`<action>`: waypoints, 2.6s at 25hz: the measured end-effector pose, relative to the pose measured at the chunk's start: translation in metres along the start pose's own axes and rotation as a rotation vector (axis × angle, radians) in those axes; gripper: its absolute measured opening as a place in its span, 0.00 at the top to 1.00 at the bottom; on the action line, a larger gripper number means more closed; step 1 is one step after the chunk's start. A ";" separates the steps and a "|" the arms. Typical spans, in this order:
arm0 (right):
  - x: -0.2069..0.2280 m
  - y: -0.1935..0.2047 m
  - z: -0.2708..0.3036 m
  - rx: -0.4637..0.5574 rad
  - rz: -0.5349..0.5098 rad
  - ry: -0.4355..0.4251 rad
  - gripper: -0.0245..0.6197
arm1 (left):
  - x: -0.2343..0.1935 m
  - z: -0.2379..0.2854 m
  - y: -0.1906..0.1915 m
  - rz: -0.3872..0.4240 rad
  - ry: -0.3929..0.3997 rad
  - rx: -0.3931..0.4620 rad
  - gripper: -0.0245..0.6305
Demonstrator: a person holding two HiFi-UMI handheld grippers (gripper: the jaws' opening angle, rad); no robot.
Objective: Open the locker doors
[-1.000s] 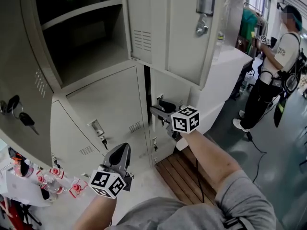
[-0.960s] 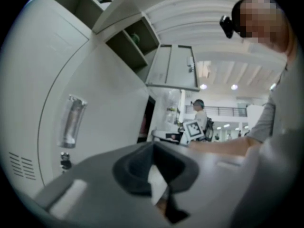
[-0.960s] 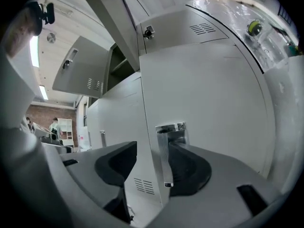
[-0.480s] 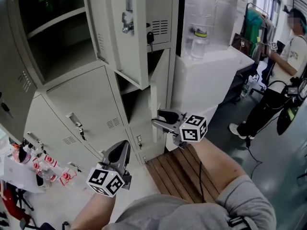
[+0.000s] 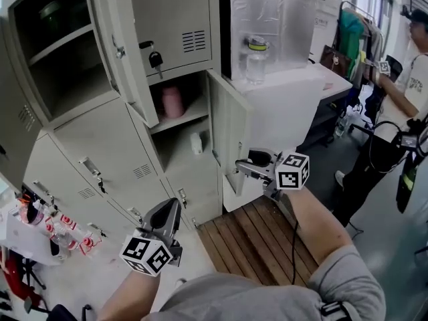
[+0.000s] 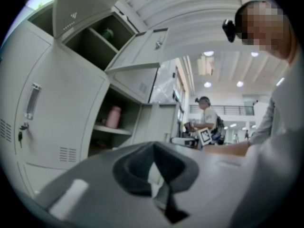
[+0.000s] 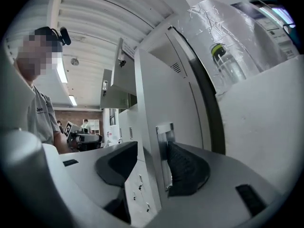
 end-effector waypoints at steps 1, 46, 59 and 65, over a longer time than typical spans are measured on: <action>0.006 0.000 -0.006 -0.003 -0.004 0.008 0.66 | 0.003 0.002 0.000 0.003 -0.003 -0.002 0.96; -0.180 0.140 -0.002 -0.056 0.148 0.210 0.95 | 0.022 -0.028 0.082 -0.029 0.031 -0.074 0.96; -0.192 0.108 0.051 -0.057 0.104 0.087 0.95 | -0.005 -0.078 0.083 -0.062 -0.121 -0.042 0.96; -0.222 0.087 0.112 -0.071 0.043 -0.009 0.95 | -0.043 -0.145 0.088 -0.092 -0.250 0.006 0.96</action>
Point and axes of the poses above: the fingertips, and each gripper's own axes: z forward along the fingers, x to its right, y out of its underside, the point moved 8 cm from there along -z, backward along the fingers, and after that the axes turned 14 degrees about -x, right-handed, at the moved point
